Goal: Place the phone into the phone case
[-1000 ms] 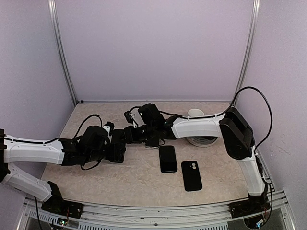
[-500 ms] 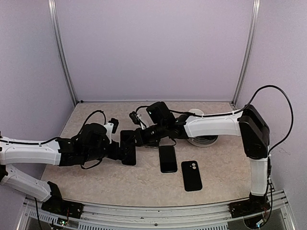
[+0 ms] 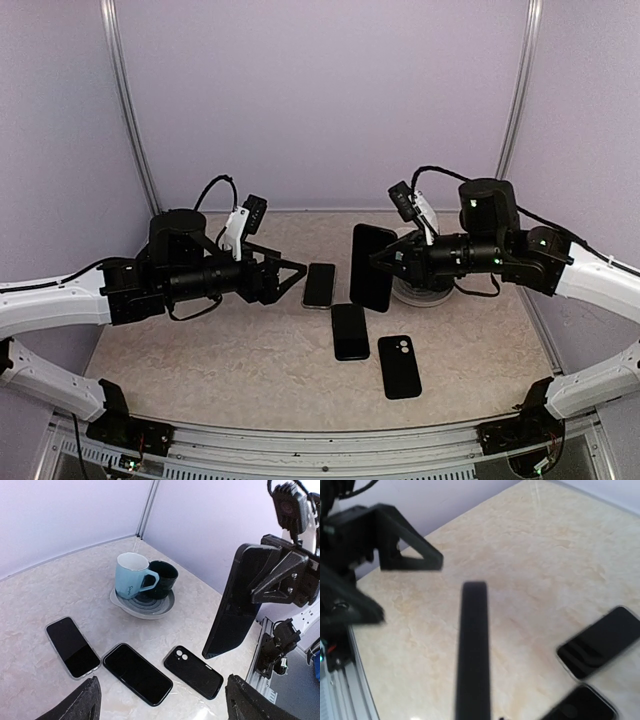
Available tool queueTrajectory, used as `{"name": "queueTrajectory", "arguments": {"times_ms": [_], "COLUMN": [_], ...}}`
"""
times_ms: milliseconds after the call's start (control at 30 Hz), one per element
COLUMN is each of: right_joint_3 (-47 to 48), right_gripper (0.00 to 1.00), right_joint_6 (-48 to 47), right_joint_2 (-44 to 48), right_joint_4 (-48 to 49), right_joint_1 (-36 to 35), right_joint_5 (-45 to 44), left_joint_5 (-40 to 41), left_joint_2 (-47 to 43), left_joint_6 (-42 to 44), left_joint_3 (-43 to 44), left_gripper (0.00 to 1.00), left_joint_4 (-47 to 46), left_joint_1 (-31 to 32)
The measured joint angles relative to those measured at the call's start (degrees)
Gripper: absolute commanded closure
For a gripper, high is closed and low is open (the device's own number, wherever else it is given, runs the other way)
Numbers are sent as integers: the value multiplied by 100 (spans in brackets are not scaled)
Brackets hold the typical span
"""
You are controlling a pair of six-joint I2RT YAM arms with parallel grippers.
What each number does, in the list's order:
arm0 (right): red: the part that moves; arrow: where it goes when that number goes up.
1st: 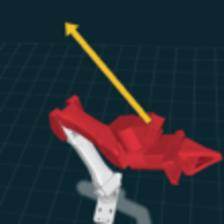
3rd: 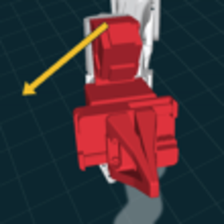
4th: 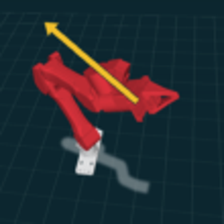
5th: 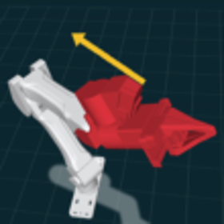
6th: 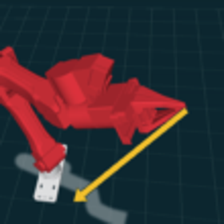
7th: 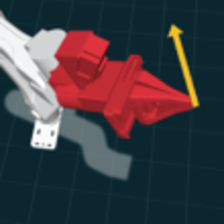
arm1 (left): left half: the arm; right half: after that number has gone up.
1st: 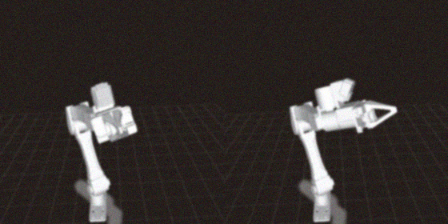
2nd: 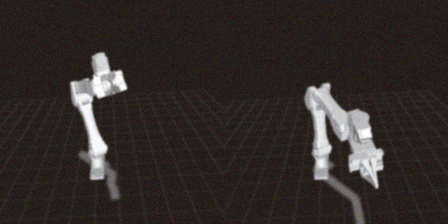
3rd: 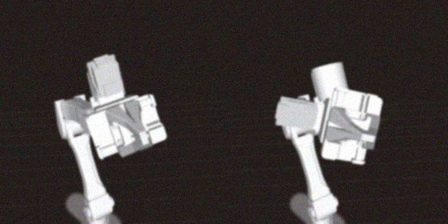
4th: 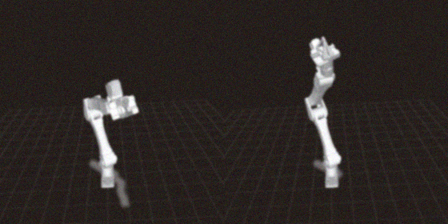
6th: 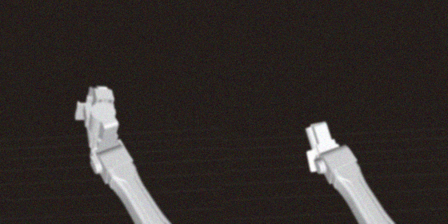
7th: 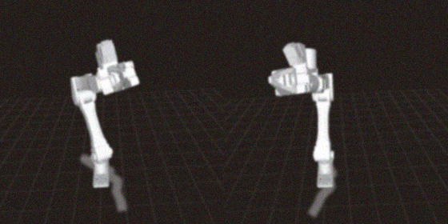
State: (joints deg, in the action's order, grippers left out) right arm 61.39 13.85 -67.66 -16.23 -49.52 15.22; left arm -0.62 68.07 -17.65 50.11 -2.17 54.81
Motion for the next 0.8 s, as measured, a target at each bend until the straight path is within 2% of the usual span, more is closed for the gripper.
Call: {"name": "queueTrajectory", "arguments": {"times_ms": [167,367,600,800], "right_joint_3": [-575,-595,-433,-57], "right_gripper": [100,100,100,100], "right_joint_6": [-369,-861,-1744,-2234], "right_joint_2": [601,551,363,61], "right_joint_4": [-90,-197,-284,-310], "right_joint_1": [297,372,588,669], "right_joint_5": [448,1202,2516,3530], "left_joint_5": [-354,-616,-905,-807], "left_joint_2": [111,415,625,634], "left_joint_6": [125,284,286,376], "left_joint_3": [323,721,833,848], "left_gripper": [15,15,23,29], "left_joint_4": [2,87,348,267], "left_joint_1": [105,496,577,1375]}}
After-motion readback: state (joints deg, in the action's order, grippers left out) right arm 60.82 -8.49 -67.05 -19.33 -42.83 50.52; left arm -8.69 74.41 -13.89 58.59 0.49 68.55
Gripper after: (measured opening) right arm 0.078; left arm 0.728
